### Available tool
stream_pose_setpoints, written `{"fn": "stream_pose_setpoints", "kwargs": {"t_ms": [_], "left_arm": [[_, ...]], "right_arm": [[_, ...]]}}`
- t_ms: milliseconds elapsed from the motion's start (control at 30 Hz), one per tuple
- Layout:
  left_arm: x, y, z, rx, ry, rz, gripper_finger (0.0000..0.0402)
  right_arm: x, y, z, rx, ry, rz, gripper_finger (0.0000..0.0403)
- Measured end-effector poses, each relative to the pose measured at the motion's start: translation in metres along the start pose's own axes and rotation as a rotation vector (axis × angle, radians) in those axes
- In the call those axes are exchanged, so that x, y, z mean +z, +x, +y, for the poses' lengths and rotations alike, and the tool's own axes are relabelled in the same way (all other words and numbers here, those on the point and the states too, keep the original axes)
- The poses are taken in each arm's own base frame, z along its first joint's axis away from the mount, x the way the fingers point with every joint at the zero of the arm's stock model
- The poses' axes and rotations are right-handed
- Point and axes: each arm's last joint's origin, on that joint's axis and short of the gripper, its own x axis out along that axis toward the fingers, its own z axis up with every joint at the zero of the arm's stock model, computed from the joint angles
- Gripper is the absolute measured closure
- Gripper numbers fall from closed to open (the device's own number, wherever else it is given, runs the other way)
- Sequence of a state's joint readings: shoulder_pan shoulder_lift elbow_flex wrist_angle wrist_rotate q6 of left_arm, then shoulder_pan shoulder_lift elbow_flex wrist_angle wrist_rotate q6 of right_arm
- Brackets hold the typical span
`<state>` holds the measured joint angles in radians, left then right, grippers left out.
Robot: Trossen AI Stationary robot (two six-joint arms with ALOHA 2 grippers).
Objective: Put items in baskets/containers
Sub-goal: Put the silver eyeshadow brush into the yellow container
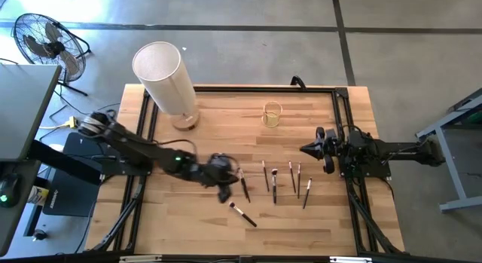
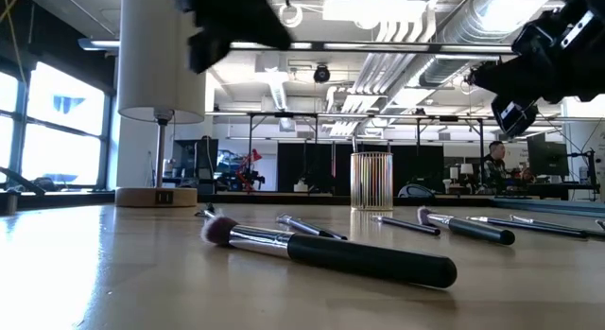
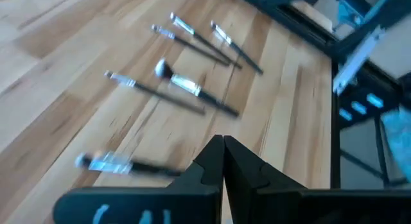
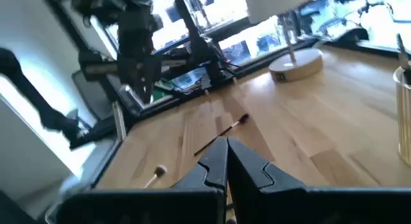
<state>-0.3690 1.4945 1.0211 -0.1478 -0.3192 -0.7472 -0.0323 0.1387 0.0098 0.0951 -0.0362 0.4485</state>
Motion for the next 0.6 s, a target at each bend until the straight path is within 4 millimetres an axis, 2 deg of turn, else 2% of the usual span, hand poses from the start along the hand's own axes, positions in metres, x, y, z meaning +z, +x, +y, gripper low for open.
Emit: {"fn": "stream_pose_setpoints", "kwargs": {"t_ms": [100,200,300,367,467,600], "left_arm": [[-0.016,-0.021,0.017,-0.030,0.046,0.006,0.0401],[-0.024,-0.044,0.036,-0.054,0.069,-0.019,0.0401],[-0.031,-0.064,0.053,-0.076,0.109,-0.040,0.0401],[-0.034,-0.077,0.062,-0.091,0.137,-0.068,0.0401],[-0.035,-0.093,0.071,-0.112,0.155,-0.108,0.0401],[-0.036,-0.112,0.081,-0.109,0.176,-0.115,0.0401]], "right_arm": [[0.008,0.003,0.006,0.012,0.028,-0.001,0.0402],[0.032,0.013,0.019,-0.095,0.020,-0.016,0.0402],[0.056,0.033,0.036,-0.235,-0.015,0.062,0.0403],[0.070,0.049,0.046,-0.392,0.019,0.169,0.0403],[0.080,0.065,0.053,-0.701,0.119,0.369,0.0403],[0.083,0.079,0.064,-1.033,0.329,0.437,0.0402]]}}
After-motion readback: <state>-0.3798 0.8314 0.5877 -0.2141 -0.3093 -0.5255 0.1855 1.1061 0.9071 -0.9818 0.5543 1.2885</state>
